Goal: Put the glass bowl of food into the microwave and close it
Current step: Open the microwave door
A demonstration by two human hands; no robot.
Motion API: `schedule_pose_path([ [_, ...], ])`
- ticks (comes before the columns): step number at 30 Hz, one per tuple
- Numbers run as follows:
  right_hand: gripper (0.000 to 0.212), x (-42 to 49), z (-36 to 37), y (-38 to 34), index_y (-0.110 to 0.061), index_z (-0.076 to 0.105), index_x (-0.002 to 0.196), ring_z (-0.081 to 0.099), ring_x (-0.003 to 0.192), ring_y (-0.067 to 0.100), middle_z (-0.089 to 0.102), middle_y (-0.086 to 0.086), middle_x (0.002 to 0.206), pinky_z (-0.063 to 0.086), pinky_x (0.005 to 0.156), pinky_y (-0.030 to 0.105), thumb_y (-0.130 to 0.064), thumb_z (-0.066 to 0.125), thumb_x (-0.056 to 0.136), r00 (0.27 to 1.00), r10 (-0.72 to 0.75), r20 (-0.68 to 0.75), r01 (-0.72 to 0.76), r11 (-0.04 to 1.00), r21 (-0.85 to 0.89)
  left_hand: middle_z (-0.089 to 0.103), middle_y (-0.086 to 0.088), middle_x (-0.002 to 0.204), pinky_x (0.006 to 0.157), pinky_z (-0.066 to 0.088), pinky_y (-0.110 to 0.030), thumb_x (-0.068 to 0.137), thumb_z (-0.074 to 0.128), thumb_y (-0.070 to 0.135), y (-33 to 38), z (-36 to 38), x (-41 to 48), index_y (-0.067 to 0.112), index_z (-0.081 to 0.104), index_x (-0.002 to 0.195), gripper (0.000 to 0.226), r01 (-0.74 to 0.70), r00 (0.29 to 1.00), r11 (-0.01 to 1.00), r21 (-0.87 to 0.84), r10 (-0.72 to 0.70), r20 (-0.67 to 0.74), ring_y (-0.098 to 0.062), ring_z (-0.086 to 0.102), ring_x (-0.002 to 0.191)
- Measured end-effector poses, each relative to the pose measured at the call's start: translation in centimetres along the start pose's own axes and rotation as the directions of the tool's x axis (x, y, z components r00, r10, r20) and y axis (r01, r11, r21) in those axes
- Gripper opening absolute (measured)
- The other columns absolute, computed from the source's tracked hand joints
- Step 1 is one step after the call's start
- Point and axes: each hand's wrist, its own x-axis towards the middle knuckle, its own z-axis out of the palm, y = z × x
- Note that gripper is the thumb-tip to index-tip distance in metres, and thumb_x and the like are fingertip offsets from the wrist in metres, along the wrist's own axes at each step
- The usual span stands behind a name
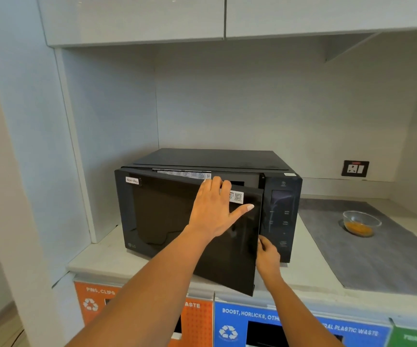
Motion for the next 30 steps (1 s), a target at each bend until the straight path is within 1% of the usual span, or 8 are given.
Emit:
schedule_pose_path([
  [3, 0.031, -0.9, -0.4, 0.0, -0.001, 0.059, 0.113, 0.058, 0.097, 0.028, 0.064, 0.019, 0.115, 0.044, 0.098, 0.044, -0.018, 0.040, 0.096, 0.999, -0.004, 0.042, 0.007, 0.999, -0.053, 0.049, -0.011, 0.126, 0.102, 0.039, -0.037, 0.082, 0.026, 0.073, -0.3, -0.9, -0.8, 0.011, 0.046, 0.125, 0.078, -0.012, 1.000, 0.999, -0.044, 0.013, 0.016, -0.025, 0.046, 0.118],
  [6, 0.027, -2.3, -0.6, 0.4, -0.001, 0.062, 0.107, 0.054, 0.085, 0.019, 0.066, 0.018, 0.110, 0.046, 0.095, 0.041, -0.015, 0.042, 0.095, 0.998, -0.004, 0.056, 0.010, 0.993, -0.117, 0.048, -0.010, 0.127, 0.097, 0.044, -0.034, 0.083, 0.029, 0.072, -0.5, -2.0, -1.7, 0.010, 0.045, 0.126, 0.078, -0.014, 0.999, 0.994, -0.109, 0.018, 0.035, -0.024, 0.046, 0.117],
  [14, 0.024, -6.1, -0.6, 0.2, 0.004, 0.065, 0.100, 0.056, 0.076, 0.021, 0.068, 0.022, 0.101, 0.049, 0.085, 0.032, -0.010, 0.047, 0.093, 0.994, -0.022, 0.107, 0.052, 0.958, -0.282, 0.049, -0.013, 0.128, 0.098, 0.044, -0.037, 0.084, 0.029, 0.070, -0.9, -5.6, -3.5, 0.006, 0.045, 0.127, 0.079, 0.012, 0.992, 0.988, -0.157, 0.007, 0.124, -0.026, 0.047, 0.118],
  [16, 0.025, -7.3, -0.6, 0.2, 0.004, 0.065, 0.104, 0.057, 0.076, 0.021, 0.069, 0.021, 0.101, 0.049, 0.084, 0.031, -0.009, 0.047, 0.093, 0.992, -0.044, 0.116, 0.079, 0.945, -0.318, 0.049, -0.013, 0.128, 0.098, 0.043, -0.037, 0.084, 0.030, 0.070, -1.0, -6.4, -4.3, 0.005, 0.045, 0.127, 0.080, 0.025, 0.990, 0.984, -0.175, -0.001, 0.139, -0.027, 0.048, 0.118],
  [23, 0.024, -12.2, 0.0, -0.3, 0.000, 0.066, 0.108, 0.066, 0.083, 0.030, 0.071, 0.019, 0.100, 0.048, 0.073, 0.025, -0.007, 0.051, 0.091, 0.982, -0.122, 0.145, 0.161, 0.942, -0.295, 0.052, -0.012, 0.122, 0.099, 0.042, -0.036, 0.082, 0.030, 0.071, -2.1, -9.5, -8.0, 0.005, 0.047, 0.122, 0.079, 0.029, 0.994, 0.986, -0.166, -0.011, 0.112, -0.025, 0.050, 0.114],
  [26, 0.023, -14.7, 0.4, -0.5, -0.001, 0.067, 0.106, 0.067, 0.081, 0.034, 0.072, 0.019, 0.094, 0.055, 0.070, 0.035, -0.009, 0.054, 0.090, 0.975, -0.147, 0.165, 0.190, 0.939, -0.286, 0.053, -0.011, 0.119, 0.094, 0.043, -0.034, 0.082, 0.030, 0.071, -3.1, -11.1, -9.3, 0.005, 0.048, 0.119, 0.078, 0.023, 0.993, 0.982, -0.188, -0.001, 0.115, -0.024, 0.050, 0.110],
  [27, 0.022, -15.4, 0.6, -0.4, -0.001, 0.068, 0.105, 0.067, 0.074, 0.029, 0.072, 0.018, 0.090, 0.055, 0.066, 0.034, -0.009, 0.055, 0.089, 0.972, -0.163, 0.171, 0.206, 0.939, -0.275, 0.053, -0.011, 0.118, 0.093, 0.043, -0.034, 0.082, 0.028, 0.072, -3.5, -11.6, -9.6, 0.005, 0.049, 0.118, 0.079, 0.025, 0.992, 0.980, -0.197, 0.000, 0.124, -0.023, 0.050, 0.109],
  [30, 0.019, -17.8, 1.3, -0.3, -0.001, 0.071, 0.099, 0.053, 0.056, 0.003, 0.072, 0.016, 0.083, 0.041, 0.054, 0.010, -0.009, 0.057, 0.088, 0.953, -0.228, 0.199, 0.271, 0.936, -0.225, 0.054, -0.010, 0.117, 0.094, 0.043, -0.036, 0.075, 0.017, 0.078, -4.9, -13.5, -10.7, 0.006, 0.049, 0.118, 0.089, 0.035, 0.985, 0.977, -0.211, 0.002, 0.170, -0.023, 0.051, 0.108],
])
